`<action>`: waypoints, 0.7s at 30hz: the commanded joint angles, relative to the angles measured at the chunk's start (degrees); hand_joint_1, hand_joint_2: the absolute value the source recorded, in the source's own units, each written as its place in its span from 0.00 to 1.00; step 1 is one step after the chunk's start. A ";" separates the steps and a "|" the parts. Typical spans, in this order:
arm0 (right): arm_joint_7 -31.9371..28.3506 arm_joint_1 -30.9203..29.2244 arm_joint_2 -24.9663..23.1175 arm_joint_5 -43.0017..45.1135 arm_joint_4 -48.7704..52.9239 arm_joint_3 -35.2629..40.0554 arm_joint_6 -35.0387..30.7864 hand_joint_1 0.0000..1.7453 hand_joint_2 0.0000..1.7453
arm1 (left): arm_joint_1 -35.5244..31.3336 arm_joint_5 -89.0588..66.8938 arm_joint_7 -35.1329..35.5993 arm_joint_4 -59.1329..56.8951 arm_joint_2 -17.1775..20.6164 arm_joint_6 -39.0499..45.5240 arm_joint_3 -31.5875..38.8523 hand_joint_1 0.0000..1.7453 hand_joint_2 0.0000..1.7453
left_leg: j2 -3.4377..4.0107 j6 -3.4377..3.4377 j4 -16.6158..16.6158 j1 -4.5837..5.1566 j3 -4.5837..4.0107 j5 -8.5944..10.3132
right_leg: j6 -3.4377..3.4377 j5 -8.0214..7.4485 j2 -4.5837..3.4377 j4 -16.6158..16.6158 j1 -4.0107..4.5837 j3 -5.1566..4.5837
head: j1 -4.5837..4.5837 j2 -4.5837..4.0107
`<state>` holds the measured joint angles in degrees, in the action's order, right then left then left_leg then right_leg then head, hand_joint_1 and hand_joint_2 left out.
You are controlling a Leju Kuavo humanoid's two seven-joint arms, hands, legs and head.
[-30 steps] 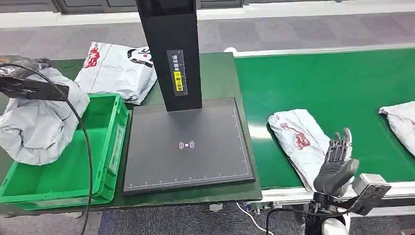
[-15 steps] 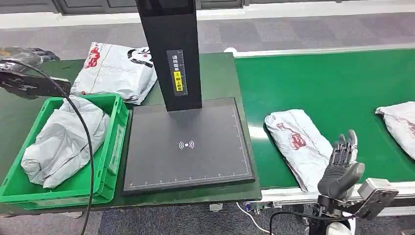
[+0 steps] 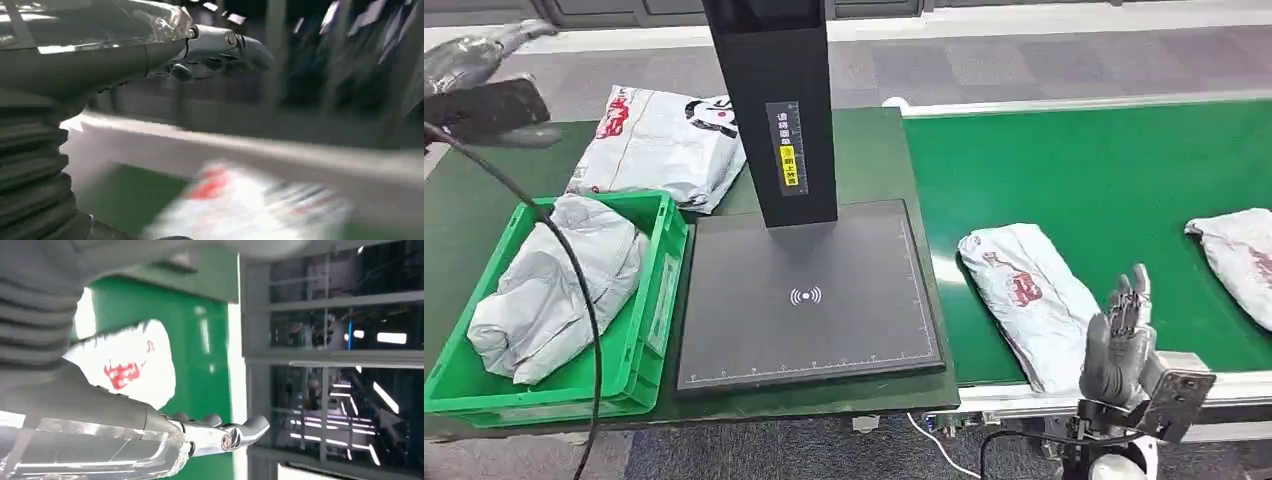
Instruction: Moved the parcel from conveyor to table for the left to box.
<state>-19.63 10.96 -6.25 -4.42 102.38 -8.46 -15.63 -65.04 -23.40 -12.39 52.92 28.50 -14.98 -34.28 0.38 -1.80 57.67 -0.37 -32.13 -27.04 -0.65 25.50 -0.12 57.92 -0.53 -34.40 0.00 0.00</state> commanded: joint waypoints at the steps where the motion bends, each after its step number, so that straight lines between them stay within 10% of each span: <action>1: 1.08 -3.06 -0.86 -1.69 -1.87 -2.66 -0.69 0.00 1.00 | 8.17 1.37 0.62 5.26 -7.72 2.76 17.15 0.00 1.00 | -0.05 0.07 -0.01 -0.05 -0.01 0.05 | 0.05 -0.04 0.04 -0.09 0.08 0.03 | 0.02 0.00; 8: 5.47 -9.67 2.59 -17.66 -5.72 -1.90 -3.35 0.00 1.00 | 25.42 19.30 -4.22 19.81 -21.69 8.57 31.27 0.00 1.00 | -0.12 0.14 -0.36 -0.06 0.22 0.19 | 0.09 -0.18 0.17 -0.44 0.03 0.28 | 0.02 0.00; 12: 12.71 -17.57 10.19 -24.64 -13.72 -2.03 5.91 0.00 1.00 | 38.14 27.01 -7.05 28.07 -26.01 8.56 30.38 0.00 1.00 | 0.15 0.17 -0.29 0.01 0.30 0.10 | 0.13 -0.18 -0.10 -0.38 -0.06 0.27 | 0.02 0.00; 21: 21.82 -57.20 25.14 -50.30 -60.91 8.85 12.87 0.00 1.00 | 52.37 28.91 -10.14 33.84 -32.87 5.66 21.79 0.00 1.00 | 0.87 0.55 0.08 0.32 0.00 -0.04 | 0.42 -0.47 -0.76 -0.19 -0.24 -0.09 | 0.00 0.00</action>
<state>-0.46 -12.88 6.02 -41.86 86.29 -8.79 -4.62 -24.28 4.79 -21.81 81.39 2.00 -8.42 -8.67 0.69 -1.36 57.79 -0.11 -32.26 -27.09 -0.33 25.28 -0.30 57.89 -0.70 -34.50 0.00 0.00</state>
